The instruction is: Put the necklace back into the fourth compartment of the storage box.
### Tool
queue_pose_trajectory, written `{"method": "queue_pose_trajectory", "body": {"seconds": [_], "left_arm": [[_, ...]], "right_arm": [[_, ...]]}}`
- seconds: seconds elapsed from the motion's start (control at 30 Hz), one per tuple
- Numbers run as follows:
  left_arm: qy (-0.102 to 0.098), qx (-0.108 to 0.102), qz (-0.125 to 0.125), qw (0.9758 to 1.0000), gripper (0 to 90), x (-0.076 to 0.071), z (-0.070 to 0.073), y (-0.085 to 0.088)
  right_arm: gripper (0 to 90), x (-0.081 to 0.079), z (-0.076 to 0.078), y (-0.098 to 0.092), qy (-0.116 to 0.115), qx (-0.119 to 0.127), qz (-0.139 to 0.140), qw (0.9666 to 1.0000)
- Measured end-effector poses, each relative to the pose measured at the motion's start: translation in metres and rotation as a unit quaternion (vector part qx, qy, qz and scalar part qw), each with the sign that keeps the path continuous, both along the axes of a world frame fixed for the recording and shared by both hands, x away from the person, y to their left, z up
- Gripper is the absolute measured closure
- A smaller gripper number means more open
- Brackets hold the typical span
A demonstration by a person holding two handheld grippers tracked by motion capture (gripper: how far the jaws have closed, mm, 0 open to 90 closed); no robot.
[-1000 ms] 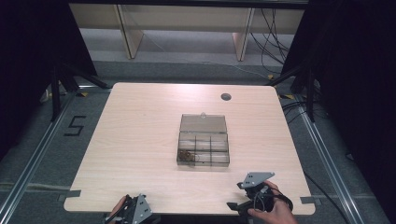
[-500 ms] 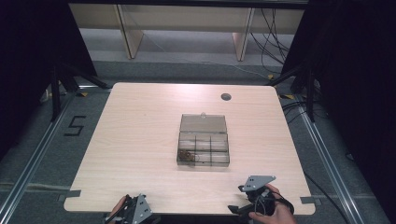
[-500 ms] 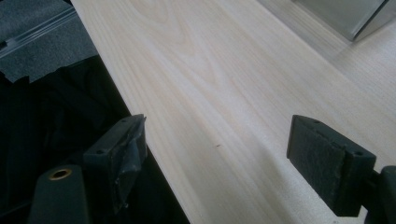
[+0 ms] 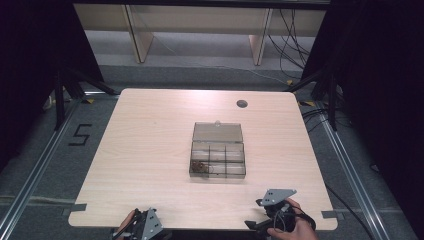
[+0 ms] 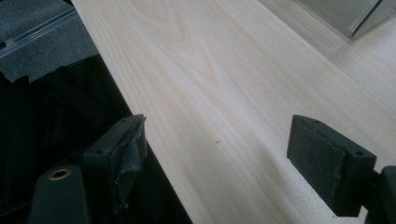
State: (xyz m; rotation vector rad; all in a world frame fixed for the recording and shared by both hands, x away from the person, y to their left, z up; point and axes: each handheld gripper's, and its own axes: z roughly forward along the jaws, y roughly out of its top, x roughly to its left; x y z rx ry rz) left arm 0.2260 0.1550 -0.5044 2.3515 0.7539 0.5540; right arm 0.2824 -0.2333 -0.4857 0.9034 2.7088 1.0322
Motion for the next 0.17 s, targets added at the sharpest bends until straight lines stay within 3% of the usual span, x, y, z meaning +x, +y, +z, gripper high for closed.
{"method": "queue_pose_trajectory", "body": {"seconds": [0.17], "left_arm": [[0.001,-0.002,-0.001,1.0000,15.8,0.0001,0.0000,0.0000]], "right_arm": [[20.6,0.0007,-0.0006,-0.0012,0.001,0.002,-0.001,1.0000]]}}
